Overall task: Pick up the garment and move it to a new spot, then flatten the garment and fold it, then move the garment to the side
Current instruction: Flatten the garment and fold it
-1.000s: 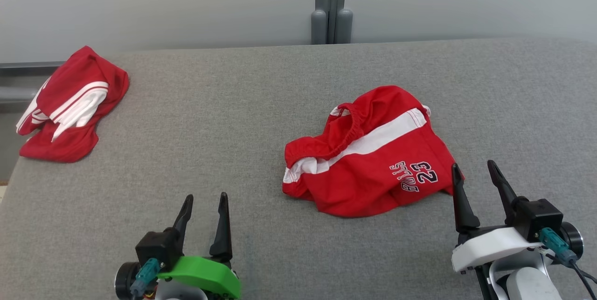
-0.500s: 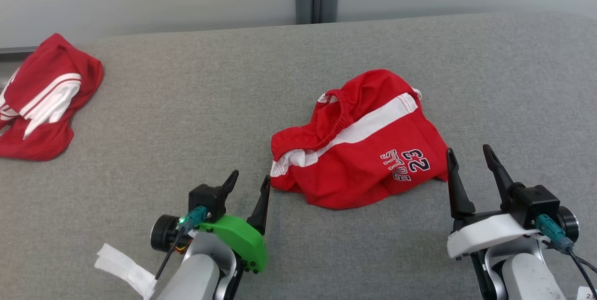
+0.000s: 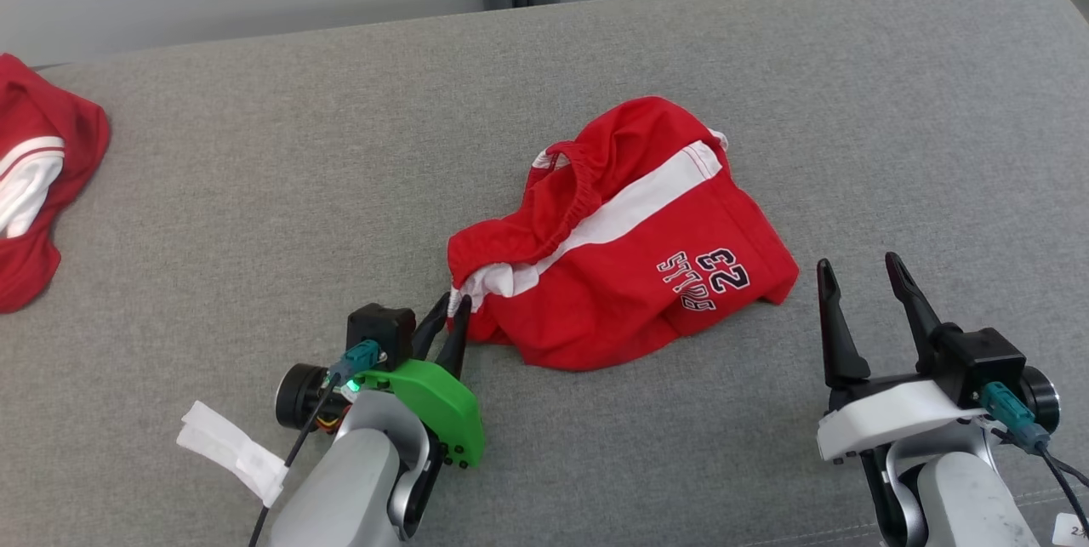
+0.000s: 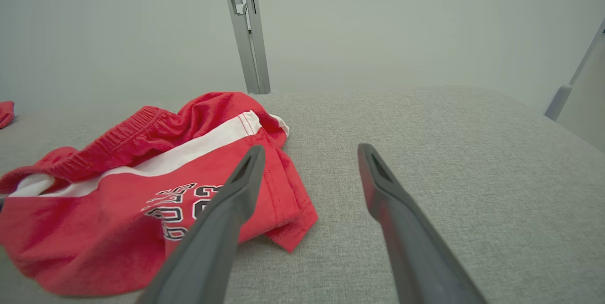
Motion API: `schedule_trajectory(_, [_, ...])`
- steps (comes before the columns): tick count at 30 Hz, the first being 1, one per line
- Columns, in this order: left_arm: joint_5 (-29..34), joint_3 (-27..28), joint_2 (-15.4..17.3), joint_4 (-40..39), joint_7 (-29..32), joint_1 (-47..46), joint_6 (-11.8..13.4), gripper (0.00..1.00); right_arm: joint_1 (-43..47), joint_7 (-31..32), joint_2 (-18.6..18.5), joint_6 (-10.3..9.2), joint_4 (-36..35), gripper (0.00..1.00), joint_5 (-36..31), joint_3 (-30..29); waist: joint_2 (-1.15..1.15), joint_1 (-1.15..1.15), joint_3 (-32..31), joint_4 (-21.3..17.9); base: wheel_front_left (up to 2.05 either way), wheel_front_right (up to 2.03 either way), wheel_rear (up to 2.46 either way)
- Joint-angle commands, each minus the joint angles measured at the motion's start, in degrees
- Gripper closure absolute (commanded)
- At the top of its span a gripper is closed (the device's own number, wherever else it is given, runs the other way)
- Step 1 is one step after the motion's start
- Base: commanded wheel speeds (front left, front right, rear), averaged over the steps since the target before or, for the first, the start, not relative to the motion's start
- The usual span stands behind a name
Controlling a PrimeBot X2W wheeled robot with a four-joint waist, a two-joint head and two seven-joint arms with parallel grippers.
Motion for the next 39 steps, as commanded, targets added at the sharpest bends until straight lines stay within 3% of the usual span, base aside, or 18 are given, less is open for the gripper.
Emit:
schedule_trajectory(1, [-0.7, -0.1, 0.3, 0.2, -0.8, -1.0, 0.0, 1.00, -1.1, 0.0, -0.1, -0.04, 0.2, 0.00, -1.0, 0.2, 0.00, 0.00, 0.0, 0.0, 0.00, 0.00, 0.00])
schedule_trajectory(7, [-3.4, -2.4, 0.3, -0.1, -2.0, -1.5, 0.5, 1.00, -5.9, 0.0, -0.1, -0.04, 3.8, 0.00, -5.4, 2.7, 0.00, 0.00, -0.2, 1.4, 0.00, 0.00, 0.00])
schedule_trajectory(12, [-5.7, -5.1, 0.2, -1.0, -2.9, -1.9, 1.4, 1.00, -15.1, 5.6, -0.9, -0.04, 12.4, 0.00, -8.5, 5.2, 0.00, 0.00, 0.3, 3.4, 0.00, 0.00, 0.00])
schedule_trajectory(25, [-10.1, -10.8, 0.3, -2.0, -4.6, -3.8, 3.1, 1.00, -30.8, 16.7, -5.7, -0.05, 31.2, 0.00, -3.6, 9.7, 0.00, 0.00, 3.1, 7.7, 0.00, 0.00, 0.00])
schedule_trajectory(36, [-11.1, -12.1, 0.3, -2.0, -5.1, -4.8, 4.1, 1.00, -37.4, 17.9, -8.2, -0.05, 39.0, 0.00, 1.5, 16.9, 0.00, 0.00, 4.4, 8.2, 0.00, 0.00, 0.00])
schedule_trajectory(38, [-11.1, -12.1, 0.3, -2.2, -5.1, -4.8, 4.2, 1.00, -38.4, 17.8, -8.5, -0.05, 40.0, 0.24, 2.9, 18.5, 0.00, 0.00, 4.5, 8.1, 0.00, 0.00, 0.00])
schedule_trajectory(39, [-11.1, -12.2, 0.3, -2.3, -5.1, -4.8, 4.3, 1.00, -38.9, 17.8, -8.7, -0.05, 40.6, 0.50, 3.6, 19.5, 0.00, 0.00, 4.6, 8.1, 0.00, 0.00, 0.00])
